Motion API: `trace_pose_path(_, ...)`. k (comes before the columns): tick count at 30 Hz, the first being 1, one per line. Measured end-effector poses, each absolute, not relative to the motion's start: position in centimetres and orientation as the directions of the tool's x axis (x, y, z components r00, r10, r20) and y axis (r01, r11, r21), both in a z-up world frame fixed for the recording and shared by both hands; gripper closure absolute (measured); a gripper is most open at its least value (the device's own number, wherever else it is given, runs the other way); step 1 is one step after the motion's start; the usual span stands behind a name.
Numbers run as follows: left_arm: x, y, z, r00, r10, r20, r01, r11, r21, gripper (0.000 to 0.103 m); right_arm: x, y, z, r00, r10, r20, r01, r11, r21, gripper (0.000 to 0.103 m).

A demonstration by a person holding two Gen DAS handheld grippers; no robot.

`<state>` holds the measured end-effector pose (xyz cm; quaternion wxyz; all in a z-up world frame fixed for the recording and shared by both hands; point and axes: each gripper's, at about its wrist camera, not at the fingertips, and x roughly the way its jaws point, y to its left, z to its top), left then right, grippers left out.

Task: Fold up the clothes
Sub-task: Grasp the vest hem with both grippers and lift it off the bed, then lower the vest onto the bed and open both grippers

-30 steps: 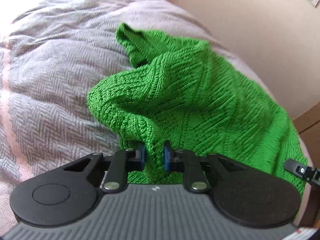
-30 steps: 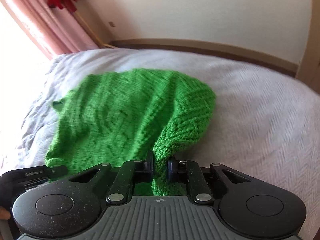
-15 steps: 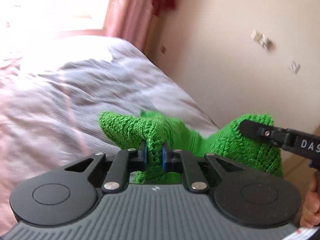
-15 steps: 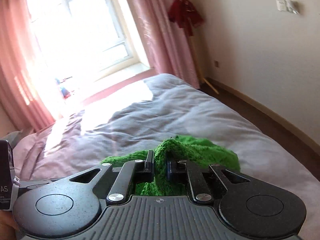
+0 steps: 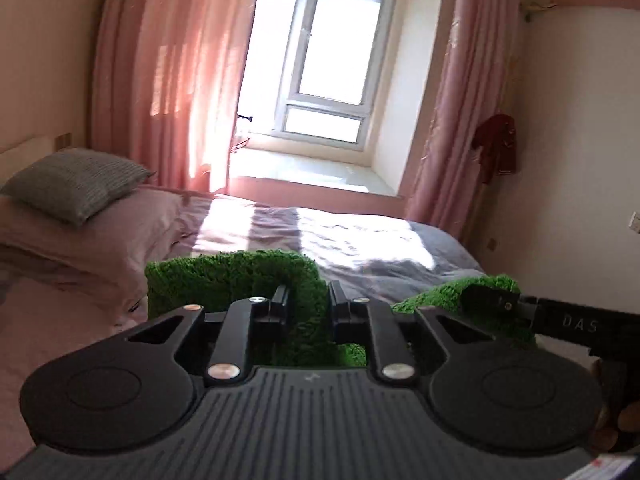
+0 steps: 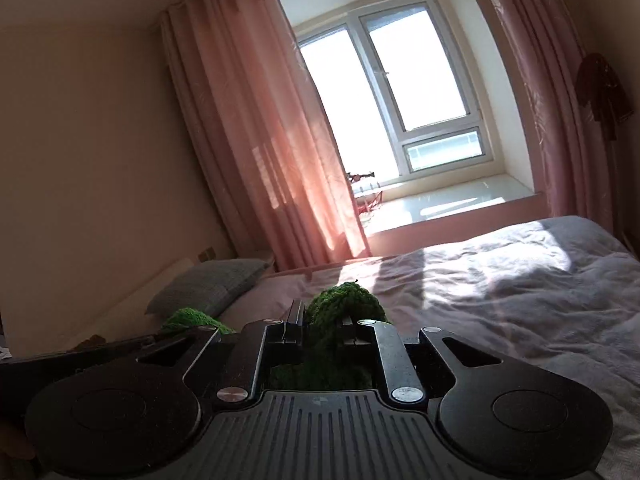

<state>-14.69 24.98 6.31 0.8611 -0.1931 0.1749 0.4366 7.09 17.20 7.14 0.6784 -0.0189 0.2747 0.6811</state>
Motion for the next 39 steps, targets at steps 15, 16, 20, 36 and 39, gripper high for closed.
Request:
trace_pose_path(15,-35.8,19.3,-4.1,0.238,0.532,-0.813,-0.958,0.264,-0.108,0.068,-13.6,12.8,-6.5,-0.239,0.543,-0.805,-0.963,-0.024,0.269,0.05)
trace_pose_path(16,-36.2,18.7,-4.2,0.235,0.525,-0.818,-0.96,0.258,-0.11,0.067,-13.8,12.6,-6.4,-0.238,0.536,-0.81,-0.964,-0.028,0.264,0.05)
trace_pose_path(20,-36.6,16.5,-4.6,0.233,0.507,-0.829,-0.963,0.239,-0.125,0.062,-15.0,11.4,-6.0,-0.23,0.517,-0.824,-0.969,-0.042,0.244,0.05)
trace_pose_path(36,-33.2,9.0,-4.6,0.204,0.49,-0.847,-0.966,0.239,-0.094,0.05,-13.6,4.4,-5.0,-0.192,0.496,-0.847,-0.981,-0.079,0.176,0.049)
trace_pose_path(39,-32.8,7.5,-4.6,0.193,0.494,-0.848,-0.969,0.234,-0.085,0.05,-13.3,3.3,-5.2,-0.199,0.49,-0.849,-0.98,-0.086,0.18,0.049)
